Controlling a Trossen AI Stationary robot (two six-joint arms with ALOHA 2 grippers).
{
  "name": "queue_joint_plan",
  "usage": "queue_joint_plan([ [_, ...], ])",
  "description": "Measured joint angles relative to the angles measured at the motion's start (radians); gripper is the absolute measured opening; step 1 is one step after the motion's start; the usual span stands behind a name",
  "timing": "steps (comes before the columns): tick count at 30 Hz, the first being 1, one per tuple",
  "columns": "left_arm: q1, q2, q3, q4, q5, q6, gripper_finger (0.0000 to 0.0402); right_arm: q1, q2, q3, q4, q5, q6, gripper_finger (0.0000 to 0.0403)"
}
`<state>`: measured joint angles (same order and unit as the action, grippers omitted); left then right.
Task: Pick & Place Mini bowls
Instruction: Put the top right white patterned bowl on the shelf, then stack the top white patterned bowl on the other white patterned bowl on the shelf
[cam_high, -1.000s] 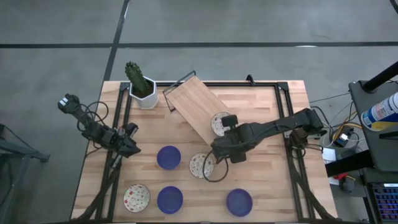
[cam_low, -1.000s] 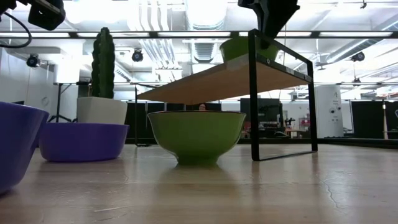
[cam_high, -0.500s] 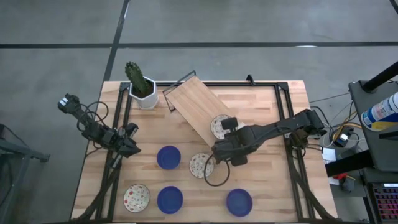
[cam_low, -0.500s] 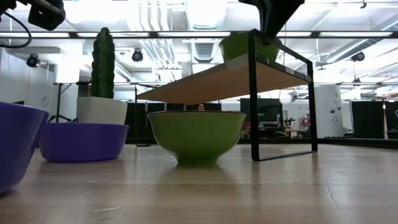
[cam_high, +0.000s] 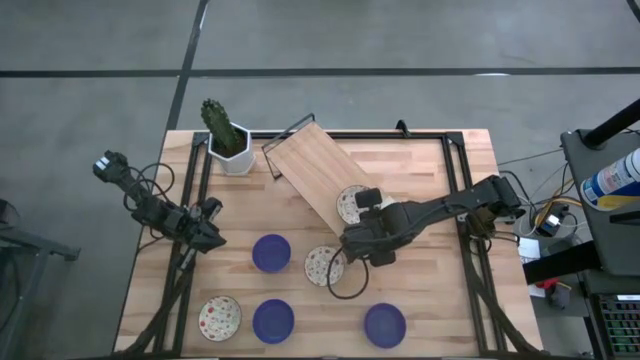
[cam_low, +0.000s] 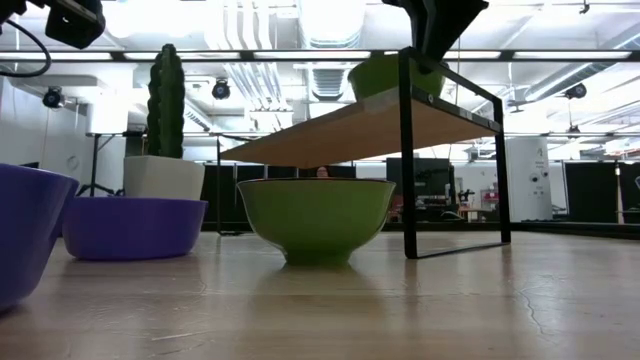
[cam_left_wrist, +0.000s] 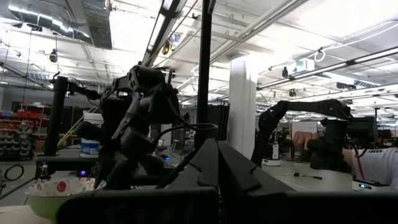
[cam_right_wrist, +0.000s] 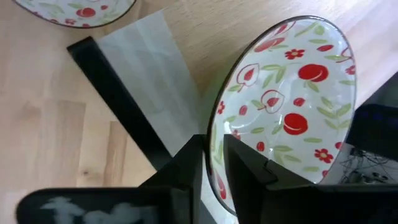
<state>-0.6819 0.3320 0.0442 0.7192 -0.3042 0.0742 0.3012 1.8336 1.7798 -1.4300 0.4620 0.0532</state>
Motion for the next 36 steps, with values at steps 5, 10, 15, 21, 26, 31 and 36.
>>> queue_joint_plan([
  [5,0.000,0.000,0.000,0.006,0.000,0.000,0.0000,0.002,0.000,0.000,0.000,0.071,0.030,0.0104],
  [10,0.000,-0.001,0.000,0.019,-0.039,0.018,0.0000,0.020,-0.006,0.030,-0.010,0.166,0.077,0.0142],
  [15,0.000,-0.001,0.000,0.024,-0.038,0.021,0.0000,0.046,-0.008,0.074,-0.014,0.168,0.074,0.0168],
  [21,0.000,-0.001,0.000,0.024,-0.037,0.019,0.0000,0.100,-0.008,0.162,-0.024,0.168,0.122,0.0185],
  [26,0.000,-0.001,0.000,0.024,-0.035,0.019,0.0000,0.170,-0.010,0.208,0.053,0.167,0.117,0.0183],
  [31,0.000,0.000,0.000,0.024,-0.034,0.022,0.0000,0.221,0.003,0.198,0.166,0.135,0.077,0.0183],
  [36,0.000,-0.001,0.000,0.025,-0.034,0.021,0.0000,0.245,0.072,0.195,0.224,0.129,0.047,0.0179],
])
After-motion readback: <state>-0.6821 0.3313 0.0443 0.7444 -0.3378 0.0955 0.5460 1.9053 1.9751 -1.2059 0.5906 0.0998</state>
